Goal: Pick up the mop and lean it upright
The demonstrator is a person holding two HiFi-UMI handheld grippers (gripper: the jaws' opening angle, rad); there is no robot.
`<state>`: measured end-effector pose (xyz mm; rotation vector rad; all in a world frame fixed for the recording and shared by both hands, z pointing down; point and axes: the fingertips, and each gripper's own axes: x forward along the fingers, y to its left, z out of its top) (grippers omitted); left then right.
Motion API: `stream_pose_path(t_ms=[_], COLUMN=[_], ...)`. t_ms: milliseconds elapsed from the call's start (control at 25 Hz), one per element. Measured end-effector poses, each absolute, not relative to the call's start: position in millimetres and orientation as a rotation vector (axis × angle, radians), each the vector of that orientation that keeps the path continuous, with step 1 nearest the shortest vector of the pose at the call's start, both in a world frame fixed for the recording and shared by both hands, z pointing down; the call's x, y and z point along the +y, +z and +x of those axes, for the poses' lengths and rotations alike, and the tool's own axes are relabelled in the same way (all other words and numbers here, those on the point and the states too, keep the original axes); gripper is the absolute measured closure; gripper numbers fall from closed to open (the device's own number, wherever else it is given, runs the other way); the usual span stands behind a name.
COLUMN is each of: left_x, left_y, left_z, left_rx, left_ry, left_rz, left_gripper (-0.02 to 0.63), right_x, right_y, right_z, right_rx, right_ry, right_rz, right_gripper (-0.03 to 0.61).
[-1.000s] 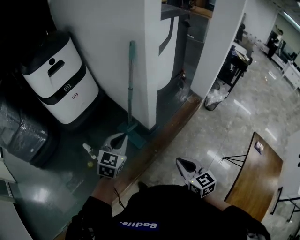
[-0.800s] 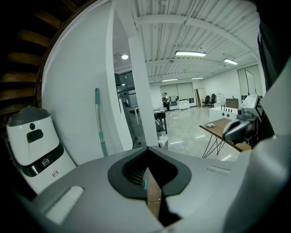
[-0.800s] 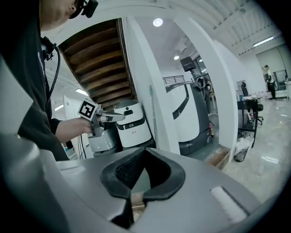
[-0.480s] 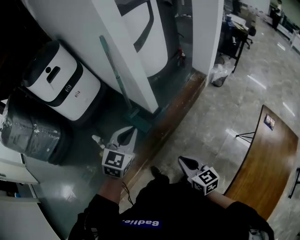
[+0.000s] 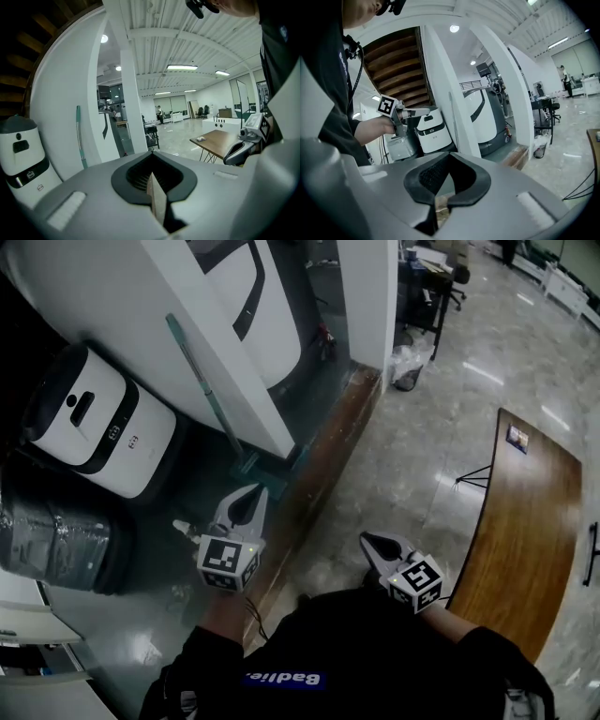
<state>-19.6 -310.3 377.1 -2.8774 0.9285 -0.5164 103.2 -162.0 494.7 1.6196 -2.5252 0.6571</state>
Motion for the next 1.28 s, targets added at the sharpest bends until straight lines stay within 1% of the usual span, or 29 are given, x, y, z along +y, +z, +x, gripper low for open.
stream_pose_path(t_ms=[120, 400, 680, 880, 1080, 1280], left_x=[-300, -274, -237, -211, -169, -122], left_y=[376, 384, 401, 410, 406, 406], left_z=[-38, -106, -149, -153, -134, -117], left_rx=[0.88, 0.763, 0.579, 0.456, 0.332, 0.316], left_ry=[-0.474, -0.381, -0.319, -0.309, -0.29, -0.303], left_rz=[-2.911, -2.988, -3.065, -3.122, -3.122, -3.133], left_gripper=[0.594, 0.594, 0.594, 0.594, 0.594, 0.594], right_x=[-155, -148, -121, -90, -65, -40], right_y=[489, 476, 474, 468, 455, 447], right_z=[80, 1, -49, -60, -51, -41], right_rx=[-2.494, -2.441, -2.336, -2.255, -2.232, -2.277], right_ry=[0.644, 0.584, 0.548, 0.536, 0.477, 0.418], right_rz=[1.668, 1.701, 1.79, 1.863, 1.913, 1.909], right_gripper=[0.574, 0.574, 0.574, 0.574, 0.574, 0.574])
